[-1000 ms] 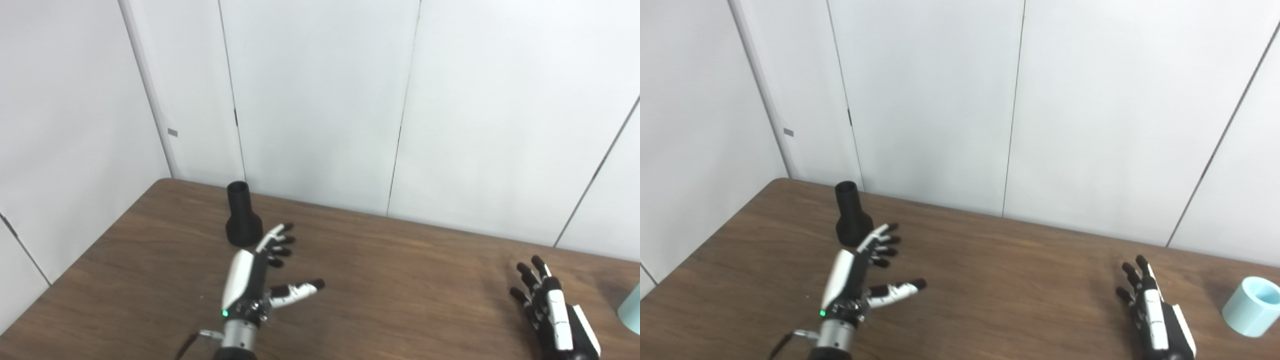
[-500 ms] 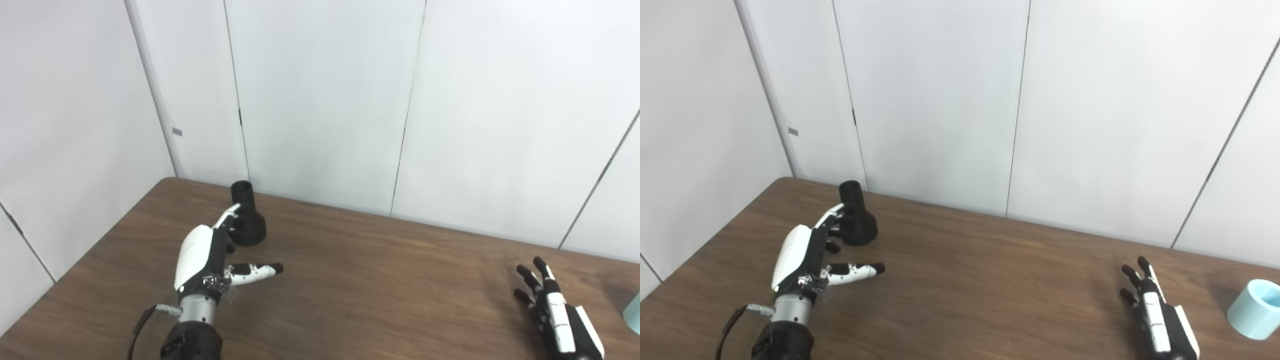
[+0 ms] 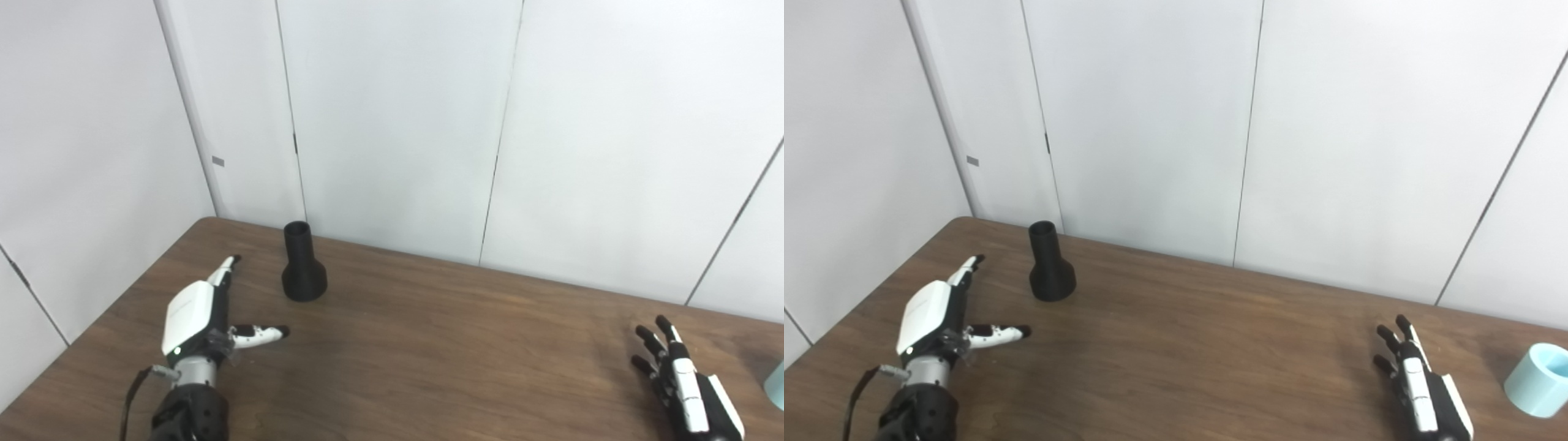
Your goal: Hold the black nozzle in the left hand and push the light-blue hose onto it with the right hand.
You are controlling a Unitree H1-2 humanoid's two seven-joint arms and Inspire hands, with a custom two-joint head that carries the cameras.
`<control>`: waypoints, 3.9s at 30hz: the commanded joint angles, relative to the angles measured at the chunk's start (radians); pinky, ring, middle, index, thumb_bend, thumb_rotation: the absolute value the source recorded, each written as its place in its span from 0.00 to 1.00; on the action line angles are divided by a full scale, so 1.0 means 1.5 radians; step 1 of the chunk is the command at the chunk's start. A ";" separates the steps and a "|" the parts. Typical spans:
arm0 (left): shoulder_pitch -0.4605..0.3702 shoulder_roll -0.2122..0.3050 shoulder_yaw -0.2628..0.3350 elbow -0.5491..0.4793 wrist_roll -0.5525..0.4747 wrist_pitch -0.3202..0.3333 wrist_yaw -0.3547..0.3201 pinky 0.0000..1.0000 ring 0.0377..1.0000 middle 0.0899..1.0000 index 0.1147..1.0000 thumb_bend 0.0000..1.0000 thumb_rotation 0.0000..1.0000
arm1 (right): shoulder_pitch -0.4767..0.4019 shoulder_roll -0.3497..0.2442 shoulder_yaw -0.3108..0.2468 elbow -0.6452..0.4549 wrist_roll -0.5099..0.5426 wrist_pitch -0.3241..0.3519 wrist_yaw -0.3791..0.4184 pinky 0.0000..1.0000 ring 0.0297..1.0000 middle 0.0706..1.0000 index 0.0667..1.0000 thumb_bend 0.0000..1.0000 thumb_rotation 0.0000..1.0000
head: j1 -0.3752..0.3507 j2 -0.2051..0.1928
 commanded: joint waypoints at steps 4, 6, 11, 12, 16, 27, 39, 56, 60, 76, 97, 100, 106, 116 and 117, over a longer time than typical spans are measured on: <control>-0.067 0.059 -0.018 0.042 0.012 -0.011 -0.002 0.72 0.85 0.90 0.92 0.94 0.20 | 0.010 -0.007 -0.003 -0.013 0.006 0.033 0.001 1.00 0.99 0.92 1.00 0.43 1.00 | -0.004 0.008; -0.083 0.068 -0.027 0.064 0.008 -0.009 -0.008 0.75 0.89 0.92 0.93 0.95 0.21 | 0.010 -0.008 0.000 -0.015 0.000 0.034 -0.002 1.00 0.98 0.92 1.00 0.43 1.00 | -0.008 0.009; -0.113 0.094 -0.052 0.124 -0.001 -0.040 -0.009 0.82 0.93 0.93 0.88 0.93 0.28 | 0.013 -0.002 0.002 -0.022 -0.015 0.034 -0.017 1.00 0.95 0.89 1.00 0.42 1.00 | -0.022 0.013; -0.121 0.100 -0.060 0.138 0.002 -0.049 -0.007 0.83 0.93 0.93 0.87 0.94 0.29 | 0.016 -0.003 0.004 -0.029 -0.022 0.037 -0.020 1.00 0.93 0.88 1.00 0.41 1.00 | -0.022 0.014; -0.150 0.116 -0.096 0.176 0.024 -0.032 -0.020 0.99 0.98 0.97 0.83 1.00 0.39 | 0.020 -0.003 0.003 -0.038 -0.018 0.040 -0.013 1.00 0.93 0.88 1.00 0.40 1.00 | -0.022 0.017; -0.220 0.099 -0.135 0.282 0.015 0.004 -0.022 1.00 1.00 1.00 0.74 1.00 0.44 | 0.020 0.000 0.002 -0.038 -0.016 0.042 -0.012 1.00 0.90 0.87 1.00 0.43 1.00 | -0.026 0.024; -0.272 0.083 -0.169 0.356 0.016 0.015 -0.022 1.00 1.00 1.00 0.81 1.00 0.43 | 0.025 0.002 0.004 -0.051 -0.021 0.046 -0.016 1.00 0.91 0.86 1.00 0.44 1.00 | -0.030 0.036; -0.279 0.066 -0.193 0.355 -0.006 0.008 -0.036 1.00 1.00 1.00 0.82 1.00 0.36 | 0.027 0.005 0.002 -0.068 -0.022 0.066 -0.016 1.00 0.90 0.86 1.00 0.44 1.00 | -0.033 0.049; -0.280 0.067 -0.200 0.361 -0.002 0.005 -0.034 1.00 0.99 0.96 0.79 1.00 0.33 | 0.027 0.006 0.003 -0.073 -0.022 0.070 -0.018 1.00 0.90 0.85 1.00 0.43 1.00 | -0.036 0.053; -0.279 0.042 -0.148 0.378 -0.081 -0.023 -0.004 0.44 0.52 0.51 0.39 0.52 0.00 | 0.026 0.012 -0.001 -0.074 -0.008 0.076 -0.020 1.00 0.87 0.84 1.00 0.39 1.00 | -0.039 0.055; -0.256 0.044 -0.187 0.351 -0.064 -0.040 0.044 0.41 0.48 0.50 0.39 0.51 0.00 | 0.026 0.010 0.004 -0.074 -0.014 0.078 -0.024 1.00 0.88 0.84 1.00 0.46 1.00 | -0.054 0.063; -0.243 0.037 -0.195 0.323 -0.057 -0.044 0.054 0.38 0.43 0.49 0.39 0.51 0.00 | 0.029 0.010 0.007 -0.083 -0.022 0.084 -0.026 1.00 0.88 0.84 1.00 0.45 1.00 | -0.058 0.064; -0.210 0.035 -0.231 0.258 -0.021 -0.075 0.070 0.43 0.47 0.46 0.39 0.50 0.00 | 0.037 0.014 0.007 -0.102 -0.026 0.084 -0.026 0.93 0.88 0.84 1.00 0.42 1.00 | -0.071 0.070; -0.153 0.016 -0.259 0.154 0.024 -0.158 0.090 0.28 0.37 0.37 0.45 0.50 0.00 | 0.039 0.026 0.004 -0.159 -0.003 0.109 -0.026 0.88 0.88 0.84 1.00 0.37 1.00 | -0.114 0.087; -0.148 0.013 -0.259 0.142 0.027 -0.159 0.086 0.28 0.38 0.37 0.45 0.50 0.00 | 0.038 0.023 0.003 -0.164 0.000 0.112 -0.023 0.89 0.88 0.84 1.00 0.37 1.00 | -0.119 0.088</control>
